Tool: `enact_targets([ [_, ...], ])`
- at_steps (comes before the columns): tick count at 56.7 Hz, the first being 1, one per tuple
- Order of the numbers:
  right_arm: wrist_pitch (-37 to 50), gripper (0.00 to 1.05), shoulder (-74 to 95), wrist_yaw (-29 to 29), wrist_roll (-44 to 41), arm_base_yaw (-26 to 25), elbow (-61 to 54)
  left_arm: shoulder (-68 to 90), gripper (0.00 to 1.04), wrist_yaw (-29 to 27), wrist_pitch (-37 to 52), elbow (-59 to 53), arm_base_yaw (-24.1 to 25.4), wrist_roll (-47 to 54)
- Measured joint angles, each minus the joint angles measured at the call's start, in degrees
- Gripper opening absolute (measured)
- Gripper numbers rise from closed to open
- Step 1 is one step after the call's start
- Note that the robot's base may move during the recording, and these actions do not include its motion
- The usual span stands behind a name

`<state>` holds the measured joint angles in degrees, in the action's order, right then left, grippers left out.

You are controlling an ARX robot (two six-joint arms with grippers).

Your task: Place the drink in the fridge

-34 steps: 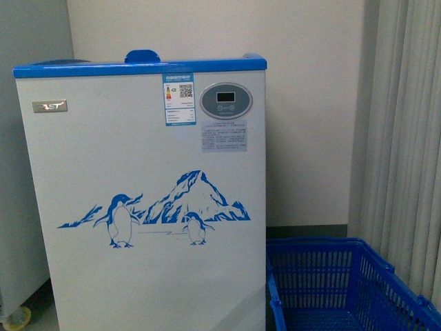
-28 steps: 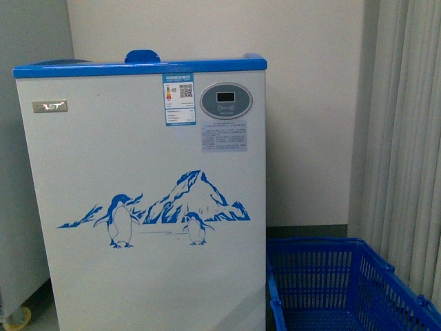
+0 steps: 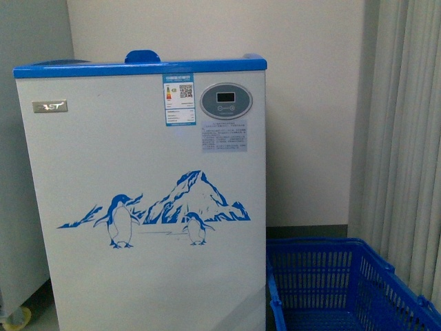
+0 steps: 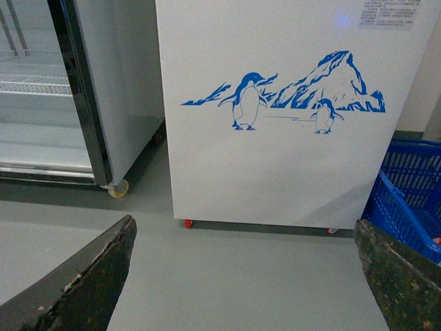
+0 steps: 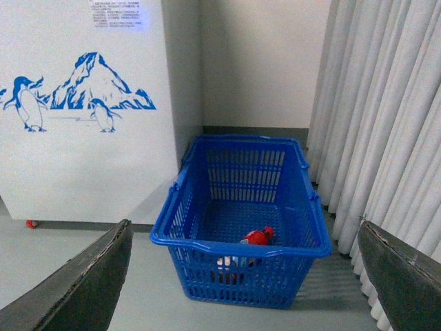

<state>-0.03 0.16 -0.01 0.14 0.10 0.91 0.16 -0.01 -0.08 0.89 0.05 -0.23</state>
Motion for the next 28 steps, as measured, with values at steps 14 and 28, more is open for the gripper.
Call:
enact_targets([
  [14,0.0,0.98,0.0,0.0,0.0,0.0,0.0,0.0,0.97,0.0,0.0,0.0,0.0,0.0],
  [28,0.0,0.98,0.0,0.0,0.0,0.0,0.0,0.0,0.97,0.0,0.0,0.0,0.0,0.0],
])
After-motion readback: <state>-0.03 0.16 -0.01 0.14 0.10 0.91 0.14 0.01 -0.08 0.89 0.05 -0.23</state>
